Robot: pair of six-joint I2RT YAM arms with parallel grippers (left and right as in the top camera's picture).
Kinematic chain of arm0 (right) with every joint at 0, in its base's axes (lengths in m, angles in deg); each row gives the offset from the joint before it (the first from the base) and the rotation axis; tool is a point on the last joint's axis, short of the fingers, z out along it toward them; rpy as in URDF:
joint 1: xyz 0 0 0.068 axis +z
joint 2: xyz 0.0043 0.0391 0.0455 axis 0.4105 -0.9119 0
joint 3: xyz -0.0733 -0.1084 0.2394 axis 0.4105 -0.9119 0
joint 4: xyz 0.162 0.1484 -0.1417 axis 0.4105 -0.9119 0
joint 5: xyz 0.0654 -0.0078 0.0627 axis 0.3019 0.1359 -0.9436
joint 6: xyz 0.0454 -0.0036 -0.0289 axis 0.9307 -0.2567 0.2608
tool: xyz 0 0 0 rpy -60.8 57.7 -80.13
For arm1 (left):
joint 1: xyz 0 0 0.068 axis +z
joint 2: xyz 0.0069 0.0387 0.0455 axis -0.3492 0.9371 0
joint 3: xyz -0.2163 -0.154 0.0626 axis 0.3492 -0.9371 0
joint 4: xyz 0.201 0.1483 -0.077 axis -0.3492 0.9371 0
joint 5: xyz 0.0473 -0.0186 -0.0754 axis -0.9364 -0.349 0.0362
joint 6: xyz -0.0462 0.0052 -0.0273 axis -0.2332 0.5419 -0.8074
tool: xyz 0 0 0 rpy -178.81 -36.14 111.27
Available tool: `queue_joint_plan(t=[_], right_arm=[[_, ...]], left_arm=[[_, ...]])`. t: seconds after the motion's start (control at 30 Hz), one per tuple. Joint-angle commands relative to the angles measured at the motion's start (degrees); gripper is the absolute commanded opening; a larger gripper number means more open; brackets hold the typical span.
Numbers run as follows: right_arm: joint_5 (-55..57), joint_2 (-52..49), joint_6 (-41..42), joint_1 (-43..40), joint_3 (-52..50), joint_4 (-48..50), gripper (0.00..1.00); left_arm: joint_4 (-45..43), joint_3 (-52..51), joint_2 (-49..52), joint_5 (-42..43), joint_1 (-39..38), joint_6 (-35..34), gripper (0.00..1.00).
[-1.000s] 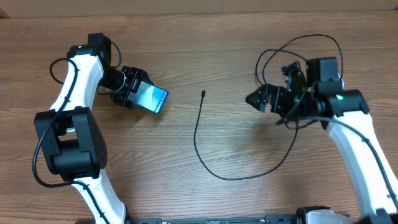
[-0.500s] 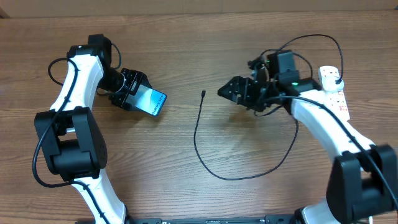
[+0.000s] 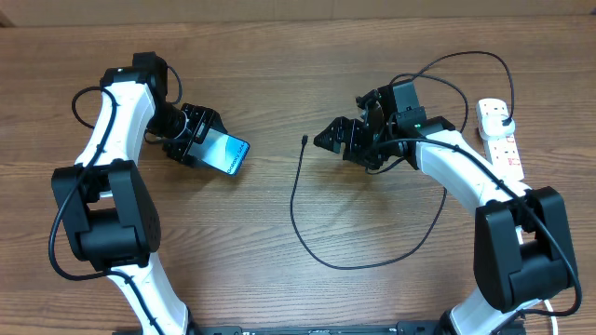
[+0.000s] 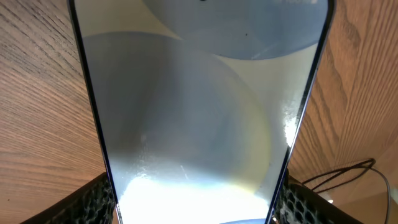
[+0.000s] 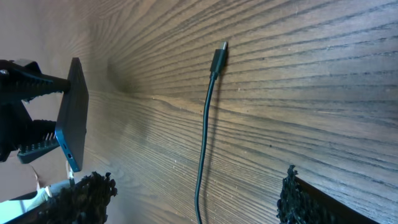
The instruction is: Plug charger to phone and switch on socket
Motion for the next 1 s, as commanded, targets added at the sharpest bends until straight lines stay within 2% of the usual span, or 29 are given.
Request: queue_joint_plan(t=[0.0, 0.23, 0.77, 0.97], right_arm=[[0.4, 0.2, 1.8, 0.2, 1.4, 0.9, 0.89], [-2.2, 0.2, 3.0, 0.5, 1.4, 1.9, 0.88], [-10.8, 0.2, 6.0, 3.6, 1.4, 7.3, 0.86], [-7.9, 0.2, 10.1, 6.4, 1.4, 8.4, 0.78]], left_arm=[[0.3, 1.6, -0.2, 0.4, -1.1, 1.3, 0.69], [0.0, 1.6, -0.2, 0.3, -4.5, -0.9, 0.68], [-2.2, 1.6, -0.2, 0.9, -11.5, -16.9, 0.66], [-3.2, 1.6, -0.2, 5.5, -11.6, -20.9, 0.66]])
